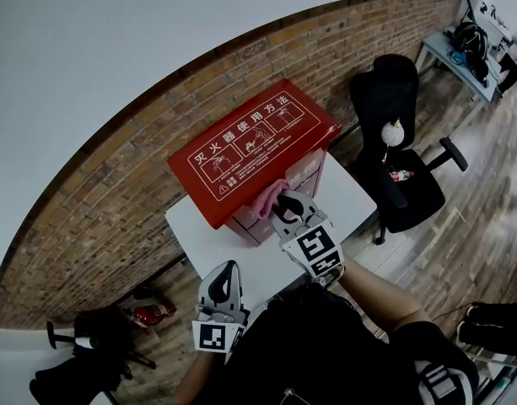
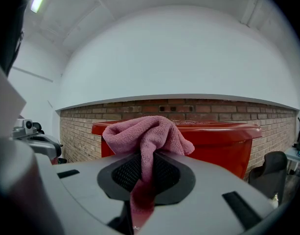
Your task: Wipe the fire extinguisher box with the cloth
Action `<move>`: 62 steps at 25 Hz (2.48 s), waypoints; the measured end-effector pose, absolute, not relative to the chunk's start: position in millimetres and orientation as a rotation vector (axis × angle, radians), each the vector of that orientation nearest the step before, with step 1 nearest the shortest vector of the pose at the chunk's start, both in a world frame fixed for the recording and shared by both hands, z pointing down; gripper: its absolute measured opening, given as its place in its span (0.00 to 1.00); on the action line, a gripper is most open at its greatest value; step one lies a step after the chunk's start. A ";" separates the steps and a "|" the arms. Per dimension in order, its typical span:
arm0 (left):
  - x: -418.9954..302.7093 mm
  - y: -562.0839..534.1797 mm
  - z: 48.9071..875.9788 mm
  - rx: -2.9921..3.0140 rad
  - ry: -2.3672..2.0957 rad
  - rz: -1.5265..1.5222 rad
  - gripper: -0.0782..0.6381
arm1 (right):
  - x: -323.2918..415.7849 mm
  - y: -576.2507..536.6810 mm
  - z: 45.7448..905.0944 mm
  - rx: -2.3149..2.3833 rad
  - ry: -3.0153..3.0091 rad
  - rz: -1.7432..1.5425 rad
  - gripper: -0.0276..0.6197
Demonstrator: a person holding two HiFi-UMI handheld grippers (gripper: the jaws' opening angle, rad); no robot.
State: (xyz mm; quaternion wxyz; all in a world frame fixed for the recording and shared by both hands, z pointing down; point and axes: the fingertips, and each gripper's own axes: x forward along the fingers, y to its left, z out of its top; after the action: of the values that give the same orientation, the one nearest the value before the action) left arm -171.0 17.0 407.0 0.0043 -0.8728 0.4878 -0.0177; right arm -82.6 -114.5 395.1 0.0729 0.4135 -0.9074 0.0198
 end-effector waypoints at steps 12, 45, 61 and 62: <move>-178.9 14.2 409.4 -2.749 1.525 -0.077 0.18 | -83.9 -115.7 416.0 1.266 -2.707 0.073 0.14; -186.9 10.4 409.2 -2.709 1.565 -0.094 0.18 | -84.9 -118.9 527.8 1.213 -2.564 0.304 0.14; -193.8 18.9 414.9 -2.698 1.594 -0.117 0.18 | -83.1 -122.7 569.1 1.200 -2.507 0.363 0.14; -194.1 19.3 415.1 -2.697 1.596 -0.114 0.18 | -83.2 -123.0 569.6 1.200 -2.509 0.363 0.14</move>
State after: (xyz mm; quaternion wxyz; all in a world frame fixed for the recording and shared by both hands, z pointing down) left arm -194.1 19.3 415.1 0.0027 -0.8600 0.5090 -0.0364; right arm -83.2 -123.0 569.6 0.1678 0.4218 -0.8819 0.1275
